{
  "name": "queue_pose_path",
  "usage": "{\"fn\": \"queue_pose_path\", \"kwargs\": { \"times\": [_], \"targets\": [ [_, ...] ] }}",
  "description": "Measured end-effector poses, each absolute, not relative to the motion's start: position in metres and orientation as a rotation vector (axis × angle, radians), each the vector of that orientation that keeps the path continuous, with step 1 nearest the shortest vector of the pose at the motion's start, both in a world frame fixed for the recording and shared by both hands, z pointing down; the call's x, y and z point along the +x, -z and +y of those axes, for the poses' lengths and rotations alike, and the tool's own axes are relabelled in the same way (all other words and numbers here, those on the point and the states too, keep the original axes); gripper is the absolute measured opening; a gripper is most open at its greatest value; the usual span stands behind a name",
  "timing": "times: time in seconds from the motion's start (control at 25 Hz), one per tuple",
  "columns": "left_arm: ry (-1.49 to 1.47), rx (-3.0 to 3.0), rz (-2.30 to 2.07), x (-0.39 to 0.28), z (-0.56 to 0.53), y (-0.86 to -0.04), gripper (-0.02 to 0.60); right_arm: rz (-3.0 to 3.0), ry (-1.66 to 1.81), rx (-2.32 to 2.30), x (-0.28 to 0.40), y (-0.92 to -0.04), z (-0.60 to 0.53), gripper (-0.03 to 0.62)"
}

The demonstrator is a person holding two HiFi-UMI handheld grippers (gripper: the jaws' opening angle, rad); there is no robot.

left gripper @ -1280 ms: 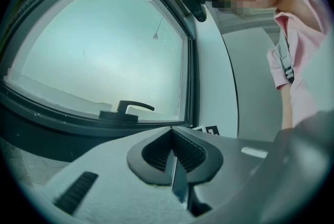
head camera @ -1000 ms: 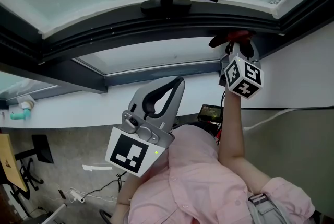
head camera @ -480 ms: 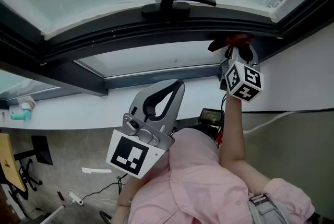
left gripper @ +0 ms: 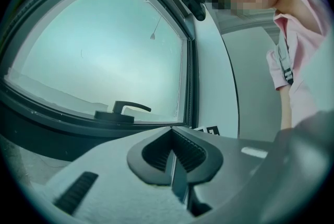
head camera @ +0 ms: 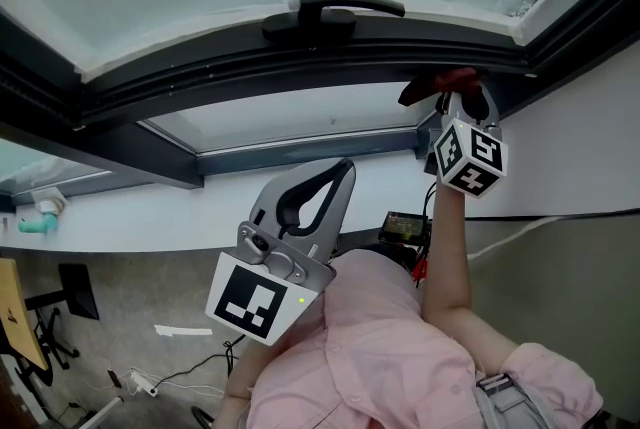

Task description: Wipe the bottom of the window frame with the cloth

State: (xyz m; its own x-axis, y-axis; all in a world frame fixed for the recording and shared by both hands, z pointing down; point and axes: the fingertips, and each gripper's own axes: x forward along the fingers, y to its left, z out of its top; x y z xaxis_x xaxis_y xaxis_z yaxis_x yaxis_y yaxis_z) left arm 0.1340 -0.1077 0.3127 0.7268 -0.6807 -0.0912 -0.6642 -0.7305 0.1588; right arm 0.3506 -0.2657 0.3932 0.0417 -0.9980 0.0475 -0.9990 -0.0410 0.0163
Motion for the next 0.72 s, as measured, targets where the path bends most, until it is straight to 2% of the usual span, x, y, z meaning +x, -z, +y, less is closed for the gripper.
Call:
{"fn": "queue_pose_path", "kwargs": {
  "times": [0.72],
  "targets": [
    [0.22,2.806,-1.118,0.14,-0.113,-0.314,0.0,-2.033,-0.084,2.36,0.401,-0.395,-0.269,0.064]
  ]
}}
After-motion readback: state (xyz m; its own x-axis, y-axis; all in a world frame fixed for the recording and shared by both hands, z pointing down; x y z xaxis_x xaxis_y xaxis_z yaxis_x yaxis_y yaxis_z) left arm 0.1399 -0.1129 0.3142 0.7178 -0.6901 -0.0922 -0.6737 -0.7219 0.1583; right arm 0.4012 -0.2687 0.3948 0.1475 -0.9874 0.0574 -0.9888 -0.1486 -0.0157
